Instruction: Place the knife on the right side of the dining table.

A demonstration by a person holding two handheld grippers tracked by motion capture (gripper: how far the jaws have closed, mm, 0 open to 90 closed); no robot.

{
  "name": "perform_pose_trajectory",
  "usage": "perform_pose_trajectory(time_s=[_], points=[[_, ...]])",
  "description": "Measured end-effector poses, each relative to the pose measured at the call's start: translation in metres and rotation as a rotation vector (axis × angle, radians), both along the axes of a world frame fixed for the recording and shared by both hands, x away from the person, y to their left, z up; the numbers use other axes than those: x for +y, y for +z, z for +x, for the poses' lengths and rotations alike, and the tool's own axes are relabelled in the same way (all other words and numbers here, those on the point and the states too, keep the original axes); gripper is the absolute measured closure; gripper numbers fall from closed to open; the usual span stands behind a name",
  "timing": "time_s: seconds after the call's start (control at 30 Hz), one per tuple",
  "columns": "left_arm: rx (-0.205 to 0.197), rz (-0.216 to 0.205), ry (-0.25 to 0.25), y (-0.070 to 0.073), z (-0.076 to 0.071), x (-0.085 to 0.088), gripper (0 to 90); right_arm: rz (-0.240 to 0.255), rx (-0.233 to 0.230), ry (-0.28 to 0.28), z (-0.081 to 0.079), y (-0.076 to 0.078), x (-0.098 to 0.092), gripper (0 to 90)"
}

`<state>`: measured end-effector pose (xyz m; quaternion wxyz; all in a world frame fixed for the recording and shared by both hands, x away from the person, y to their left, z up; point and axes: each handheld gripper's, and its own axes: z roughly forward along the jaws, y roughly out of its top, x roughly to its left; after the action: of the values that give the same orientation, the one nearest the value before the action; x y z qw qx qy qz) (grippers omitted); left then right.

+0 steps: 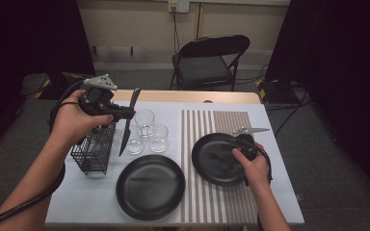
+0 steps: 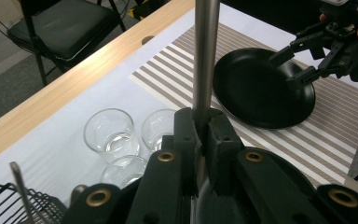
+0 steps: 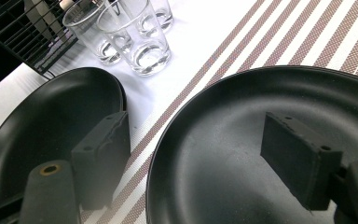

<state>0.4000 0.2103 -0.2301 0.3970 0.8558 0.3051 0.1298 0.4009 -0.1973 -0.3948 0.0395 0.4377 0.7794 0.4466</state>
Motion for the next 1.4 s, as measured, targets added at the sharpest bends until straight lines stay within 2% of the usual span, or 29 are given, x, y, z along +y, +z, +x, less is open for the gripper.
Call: perform_pose_trajectory(time_s=[0.53,0.63,0.93,0.97,1.03,1.07,1.4], points=[[0.009,-0.012,-0.027,-0.012,0.006,-0.016,84.0,-0.005,-0.002,-0.004,-0.003,0.002,0.000,23.1],[0.008,-0.028,-0.029,-0.015,0.008,-0.020,84.0,-0.008,-0.003,0.000,-0.003,0.002,0.001,23.1],[0.017,-0.021,-0.049,-0.021,0.010,-0.029,84.0,-0.008,-0.002,0.005,-0.003,0.002,0.003,23.1],[0.013,-0.009,-0.050,-0.022,0.010,-0.031,84.0,-0.012,-0.004,0.001,-0.003,0.002,0.003,23.1],[0.023,-0.020,-0.045,-0.023,0.010,-0.033,84.0,-0.016,-0.005,0.001,-0.003,0.002,0.003,23.1],[0.017,-0.009,-0.049,-0.024,0.011,-0.034,84.0,-0.013,-0.001,-0.002,-0.002,0.001,0.003,23.1],[0.022,-0.029,-0.053,-0.031,0.016,-0.046,84.0,-0.016,-0.002,0.006,0.001,0.002,0.006,23.3]])
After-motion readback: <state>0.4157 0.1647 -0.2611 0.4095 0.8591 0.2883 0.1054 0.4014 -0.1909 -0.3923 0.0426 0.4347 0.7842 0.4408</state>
